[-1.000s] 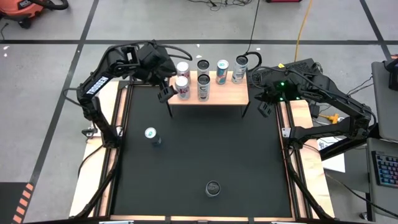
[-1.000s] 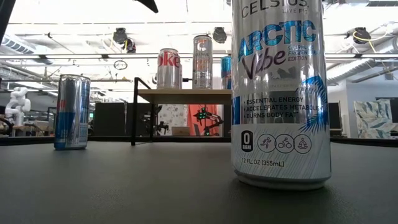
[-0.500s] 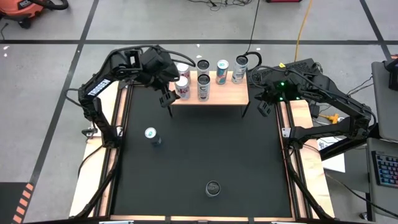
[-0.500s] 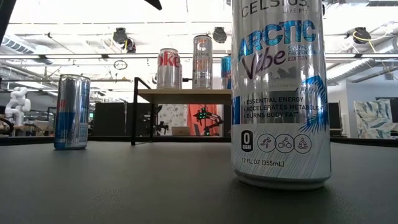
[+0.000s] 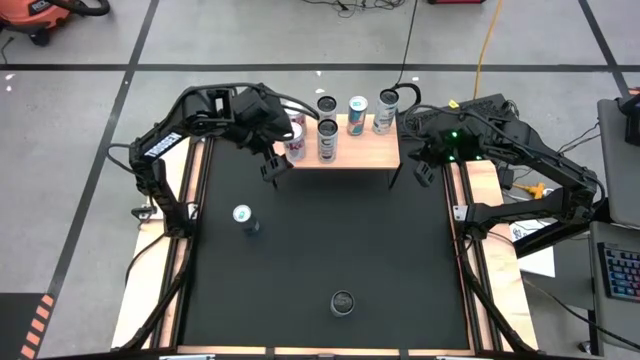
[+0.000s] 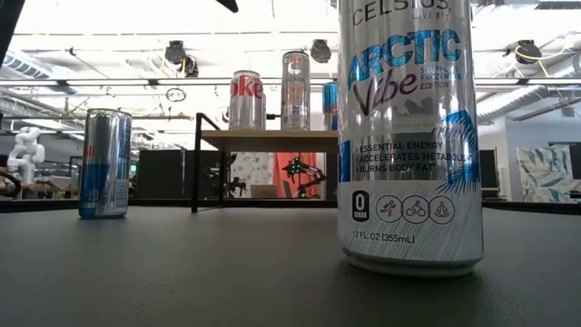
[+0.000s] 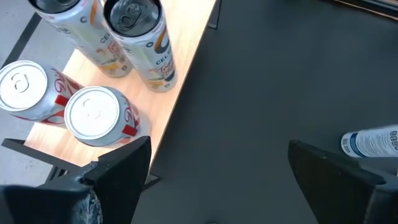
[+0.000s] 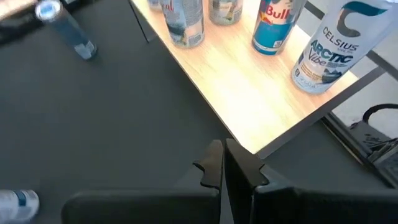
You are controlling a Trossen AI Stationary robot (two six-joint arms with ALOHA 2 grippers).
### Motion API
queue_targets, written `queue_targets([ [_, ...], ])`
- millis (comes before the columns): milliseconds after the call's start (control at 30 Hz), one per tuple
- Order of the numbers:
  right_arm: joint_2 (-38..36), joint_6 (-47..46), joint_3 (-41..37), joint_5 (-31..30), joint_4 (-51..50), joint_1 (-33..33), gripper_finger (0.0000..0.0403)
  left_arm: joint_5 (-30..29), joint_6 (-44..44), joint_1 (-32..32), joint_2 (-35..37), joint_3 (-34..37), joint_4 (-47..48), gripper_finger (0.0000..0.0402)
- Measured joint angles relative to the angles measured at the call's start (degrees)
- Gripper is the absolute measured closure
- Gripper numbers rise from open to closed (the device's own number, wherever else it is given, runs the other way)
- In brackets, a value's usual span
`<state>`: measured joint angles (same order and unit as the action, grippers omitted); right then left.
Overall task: Place canned beverage on shelf
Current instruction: Put the blue soda can aligned with the other blue soda can on the shelf
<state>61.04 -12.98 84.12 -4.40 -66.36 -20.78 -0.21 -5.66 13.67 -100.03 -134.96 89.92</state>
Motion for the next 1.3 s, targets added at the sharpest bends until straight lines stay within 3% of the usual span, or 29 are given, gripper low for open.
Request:
queue_targets([
  [267, 0.0, -7.3, 0.0, 0.1, 1.3, 0.0, 0.0403, 0.0, 0.0, -0.1, 0.0, 0.0, 0.0, 0.0026],
  [600, 0.0, -7.4, 0.0, 0.1, 2.7, 0.0, 0.0403, 0.0, 0.0, -0.1, 0.0, 0.0, 0.1, 0.0026],
  [733, 0.0, -7.4, 0.0, 0.0, 2.8, 0.0, 0.0403, 4.0, 0.0, -0.2, 0.0, 0.0, 0.1, 0.0026],
  [833, 0.0, -7.2, 0.0, 0.1, 2.8, 0.0, 0.0403, 7.0, -0.1, -1.6, 0.0, 0.0, 0.1, 0.0026],
  [1300, 0.0, -8.3, 0.0, 0.1, 2.7, 0.0, 0.0403, 7.3, -3.5, -7.9, -0.1, 0.2, -3.1, 0.0026],
])
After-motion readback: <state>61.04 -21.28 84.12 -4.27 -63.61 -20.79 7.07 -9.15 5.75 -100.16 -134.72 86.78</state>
